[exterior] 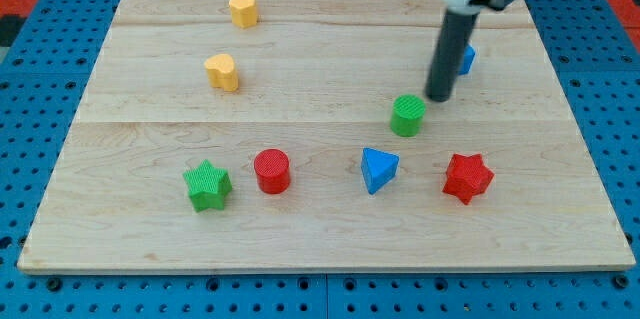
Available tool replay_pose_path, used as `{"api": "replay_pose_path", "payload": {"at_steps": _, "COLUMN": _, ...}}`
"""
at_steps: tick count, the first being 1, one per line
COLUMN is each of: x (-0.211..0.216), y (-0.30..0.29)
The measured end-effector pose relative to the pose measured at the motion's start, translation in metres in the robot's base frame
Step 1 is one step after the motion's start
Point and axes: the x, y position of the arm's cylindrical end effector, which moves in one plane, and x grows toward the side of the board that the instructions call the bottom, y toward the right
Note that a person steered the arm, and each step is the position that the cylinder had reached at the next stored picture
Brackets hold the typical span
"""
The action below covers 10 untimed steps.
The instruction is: Push the green circle into the blue triangle
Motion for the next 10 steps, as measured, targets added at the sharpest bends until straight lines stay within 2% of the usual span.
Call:
{"api": "replay_pose_path", "payload": {"at_steps": 2, "x": 0.04, "y": -0.109}}
{"api": "replay_pose_path", "payload": {"at_steps": 6, "x": 0.041, "y": -0.114}}
{"api": "replay_pose_path", "payload": {"at_steps": 10, "x": 0.05, "y": -0.077}}
